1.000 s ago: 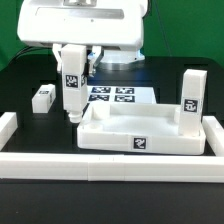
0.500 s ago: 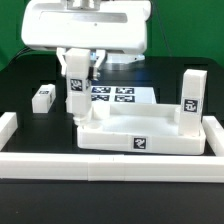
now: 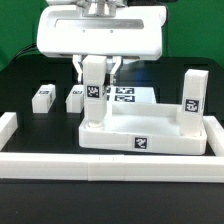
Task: Assemble desk
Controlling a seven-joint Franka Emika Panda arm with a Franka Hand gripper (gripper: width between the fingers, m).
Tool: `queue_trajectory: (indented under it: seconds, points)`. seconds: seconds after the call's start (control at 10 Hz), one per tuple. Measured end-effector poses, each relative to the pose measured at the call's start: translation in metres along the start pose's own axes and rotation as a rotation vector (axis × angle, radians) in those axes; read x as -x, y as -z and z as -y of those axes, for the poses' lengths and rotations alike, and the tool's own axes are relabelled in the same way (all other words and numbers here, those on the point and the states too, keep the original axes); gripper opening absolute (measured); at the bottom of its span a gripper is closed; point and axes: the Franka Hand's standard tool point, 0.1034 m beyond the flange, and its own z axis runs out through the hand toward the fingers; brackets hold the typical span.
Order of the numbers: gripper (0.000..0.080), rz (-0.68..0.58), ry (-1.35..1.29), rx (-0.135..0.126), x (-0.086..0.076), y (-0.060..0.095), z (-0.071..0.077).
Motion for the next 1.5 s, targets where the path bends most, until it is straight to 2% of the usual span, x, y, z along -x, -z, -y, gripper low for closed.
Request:
queue_trajectory:
  seconds: [0.4, 0.7, 0.9, 1.0, 1.1, 1.2, 1.3, 1.5]
  points:
    - [0.0288, 0.012, 0.003, 0.004, 0.007, -0.005, -0.001]
    - [0.0288, -0.043, 0.012, 0.017, 0.006, -0.008, 0.0]
    - [0.0299, -0.041, 0.011, 0.017, 0.006, -0.008, 0.0]
    - [0.0477, -0.04, 0.011, 0.016, 0.005, -0.008, 0.0]
    - [0.0595, -0.027, 0.011, 0.008, 0.002, -0.004, 0.002]
    - [0.0595, -0.023, 0.01, 0.0, -0.002, 0.003, 0.003]
    - [0.0638, -0.015, 0.012, -0.007, -0.008, 0.01, 0.002]
    - [0.0648, 0.013, 0.005, -0.029, -0.023, 0.027, 0.0]
